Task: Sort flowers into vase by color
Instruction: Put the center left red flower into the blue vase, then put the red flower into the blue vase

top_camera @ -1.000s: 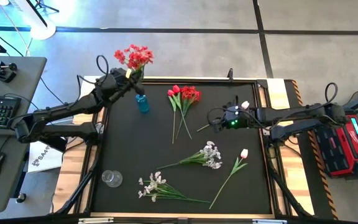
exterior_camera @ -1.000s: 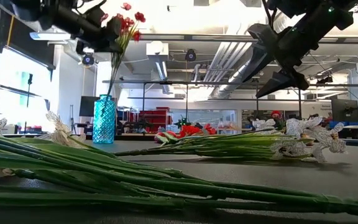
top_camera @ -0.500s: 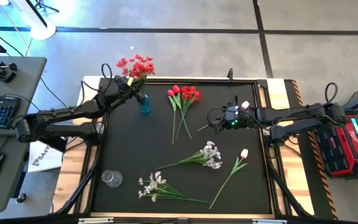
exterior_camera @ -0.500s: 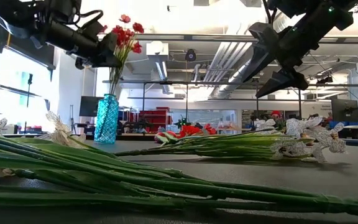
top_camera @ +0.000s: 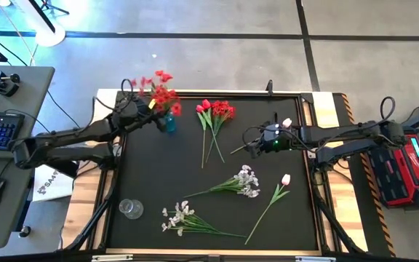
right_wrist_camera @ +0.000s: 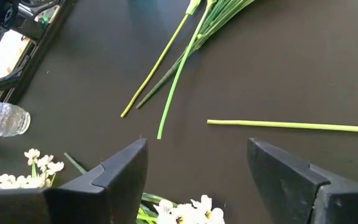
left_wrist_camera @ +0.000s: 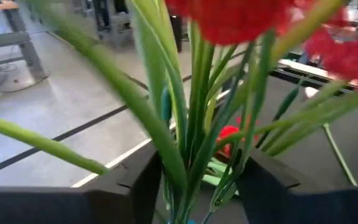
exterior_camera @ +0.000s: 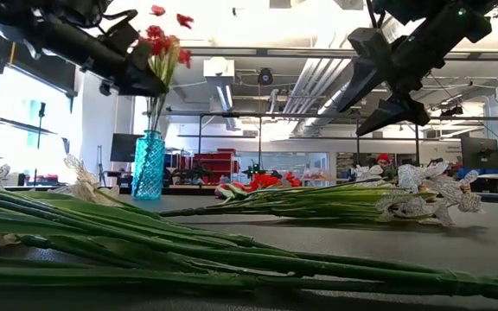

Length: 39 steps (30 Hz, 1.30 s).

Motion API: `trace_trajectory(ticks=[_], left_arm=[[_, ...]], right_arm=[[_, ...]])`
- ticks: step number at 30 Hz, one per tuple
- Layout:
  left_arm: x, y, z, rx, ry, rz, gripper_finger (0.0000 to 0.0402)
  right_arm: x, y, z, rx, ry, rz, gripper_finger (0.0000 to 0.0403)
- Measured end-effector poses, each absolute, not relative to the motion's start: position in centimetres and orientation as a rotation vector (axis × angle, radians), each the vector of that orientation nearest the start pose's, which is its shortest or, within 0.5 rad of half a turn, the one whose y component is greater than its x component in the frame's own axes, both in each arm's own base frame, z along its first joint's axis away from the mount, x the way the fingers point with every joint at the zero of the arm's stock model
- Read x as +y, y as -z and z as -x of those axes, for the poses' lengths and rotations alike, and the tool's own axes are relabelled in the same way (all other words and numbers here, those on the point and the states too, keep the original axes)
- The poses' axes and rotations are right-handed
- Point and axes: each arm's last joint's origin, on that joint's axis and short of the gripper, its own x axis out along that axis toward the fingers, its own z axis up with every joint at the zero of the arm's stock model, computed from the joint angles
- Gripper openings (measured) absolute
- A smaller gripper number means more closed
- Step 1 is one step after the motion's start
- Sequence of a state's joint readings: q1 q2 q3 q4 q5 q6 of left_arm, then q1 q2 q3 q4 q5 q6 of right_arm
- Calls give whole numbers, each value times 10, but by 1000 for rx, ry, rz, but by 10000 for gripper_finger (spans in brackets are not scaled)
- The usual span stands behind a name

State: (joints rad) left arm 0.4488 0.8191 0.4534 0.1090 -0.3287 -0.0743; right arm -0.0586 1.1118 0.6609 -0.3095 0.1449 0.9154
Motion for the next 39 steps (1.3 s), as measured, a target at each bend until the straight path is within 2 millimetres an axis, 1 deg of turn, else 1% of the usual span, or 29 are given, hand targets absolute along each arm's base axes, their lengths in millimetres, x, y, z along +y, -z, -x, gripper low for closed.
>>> trace_trajectory(ticks=[3, 7, 11, 15, 17, 19, 23, 27, 30, 35, 39], left_arm=[[84, -243, -150, 254, -824, 73, 205], [79, -249, -142, 220, -804, 83, 226], [74, -259, -137, 174, -744, 88, 233], [71, -266, -132, 219, -754, 88, 234], [70, -261, -130, 278, -763, 96, 234], [69, -255, -129, 325, -772, 146, 236], [69, -247, -128, 389, -785, 225, 251], [69, -238, -130, 403, -762, 243, 269], [69, -225, -132, 433, -742, 251, 274], [72, -204, -138, 415, -737, 242, 274], [71, -199, -140, 416, -715, 265, 274]], right_arm=[[-17, -221, -219, 616, 525, -832, 262], [-17, -222, -220, 606, 516, -827, 262], [-17, -224, -221, 587, 500, -820, 262], [-17, -224, -222, 580, 496, -821, 262], [-17, -224, -222, 580, 496, -821, 262], [-17, -224, -222, 580, 496, -821, 262], [-17, -224, -222, 581, 494, -822, 262], [-17, -224, -222, 581, 494, -822, 262], [-17, -224, -222, 581, 494, -822, 262], [-17, -224, -222, 581, 494, -822, 262], [-17, -224, -224, 559, 507, -843, 262]])
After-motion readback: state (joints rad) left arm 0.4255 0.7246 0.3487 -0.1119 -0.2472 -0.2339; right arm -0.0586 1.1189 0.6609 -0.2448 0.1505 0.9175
